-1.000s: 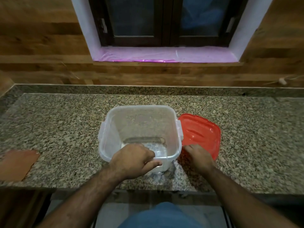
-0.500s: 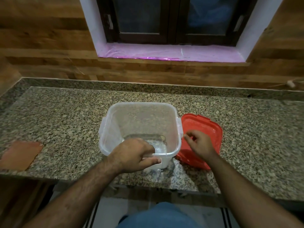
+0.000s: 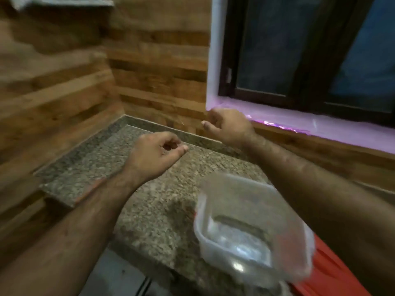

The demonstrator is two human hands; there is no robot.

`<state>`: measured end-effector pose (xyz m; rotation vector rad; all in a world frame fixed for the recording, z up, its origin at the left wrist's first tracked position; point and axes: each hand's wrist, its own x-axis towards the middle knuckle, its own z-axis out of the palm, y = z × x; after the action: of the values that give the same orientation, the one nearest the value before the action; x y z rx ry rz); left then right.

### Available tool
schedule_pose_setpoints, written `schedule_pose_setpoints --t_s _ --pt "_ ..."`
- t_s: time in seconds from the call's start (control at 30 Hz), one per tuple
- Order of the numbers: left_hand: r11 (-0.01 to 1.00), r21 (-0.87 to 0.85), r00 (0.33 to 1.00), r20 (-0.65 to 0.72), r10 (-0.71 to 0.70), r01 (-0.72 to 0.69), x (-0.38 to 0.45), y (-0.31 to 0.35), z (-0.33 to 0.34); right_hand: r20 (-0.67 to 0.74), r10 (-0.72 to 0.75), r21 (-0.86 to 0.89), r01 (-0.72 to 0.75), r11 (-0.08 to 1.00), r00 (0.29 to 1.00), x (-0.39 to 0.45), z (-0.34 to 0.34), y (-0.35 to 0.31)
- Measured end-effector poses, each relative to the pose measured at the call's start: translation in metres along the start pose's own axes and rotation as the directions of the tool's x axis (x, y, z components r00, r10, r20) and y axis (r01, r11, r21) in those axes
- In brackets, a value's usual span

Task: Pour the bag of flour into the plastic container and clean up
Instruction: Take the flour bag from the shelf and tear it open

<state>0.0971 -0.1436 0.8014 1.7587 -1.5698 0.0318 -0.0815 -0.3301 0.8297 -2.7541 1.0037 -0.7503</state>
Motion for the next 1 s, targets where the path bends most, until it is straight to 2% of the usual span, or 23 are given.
schedule_pose_setpoints --t_s 0.1,0.23,0.37,0.47,0.57,0.73,0.83,0.87,0.93,1.0 --pt "0.995 0.053 0.989 -0.13 -0.076 0.084 0.044 -0.049 -0.059 0.055 -0.131 -0.059 0.134 0.989 0.99 0.088 0.015 -0.066" --pt "0.982 0.015 0.936 -0.307 -0.173 0.187 0.105 -0.12 -0.142 0.024 -0.197 -0.073 0.198 0.977 0.98 0.212 0.033 -0.153" --pt "0.974 -0.093 0.845 -0.485 -0.227 0.208 0.165 -0.194 -0.22 -0.102 -0.206 -0.034 0.203 0.979 0.973 0.337 0.045 -0.237" --pt "0.975 -0.111 0.783 -0.582 -0.22 0.192 0.209 -0.237 -0.272 -0.29 -0.234 -0.035 0.234 0.972 0.928 0.42 0.044 -0.285" --pt "0.98 -0.108 0.737 -0.647 -0.195 0.165 0.256 -0.268 -0.32 -0.383 -0.23 -0.033 0.236 0.971 0.894 0.493 0.031 -0.317" --pt "0.977 -0.144 0.685 -0.696 -0.215 0.16 0.336 -0.295 -0.386 -0.368 -0.188 -0.094 0.165 0.982 0.911 0.592 0.008 -0.351" --pt "0.952 -0.244 0.585 -0.751 -0.306 0.184 0.377 -0.306 -0.417 -0.422 -0.183 -0.149 0.132 0.98 0.888 0.637 -0.001 -0.369" --pt "0.93 -0.309 0.574 -0.733 -0.365 0.197 0.389 -0.309 -0.425 -0.417 -0.191 -0.148 0.141 0.979 0.889 0.65 -0.004 -0.375" --pt "0.87 -0.456 0.618 -0.634 -0.464 0.186 0.409 -0.313 -0.439 -0.353 -0.199 -0.136 0.16 0.978 0.914 0.673 -0.01 -0.387" --pt "0.838 -0.522 0.671 -0.566 -0.479 0.158 0.424 -0.314 -0.45 -0.305 -0.196 -0.155 0.154 0.976 0.932 0.694 -0.018 -0.395"
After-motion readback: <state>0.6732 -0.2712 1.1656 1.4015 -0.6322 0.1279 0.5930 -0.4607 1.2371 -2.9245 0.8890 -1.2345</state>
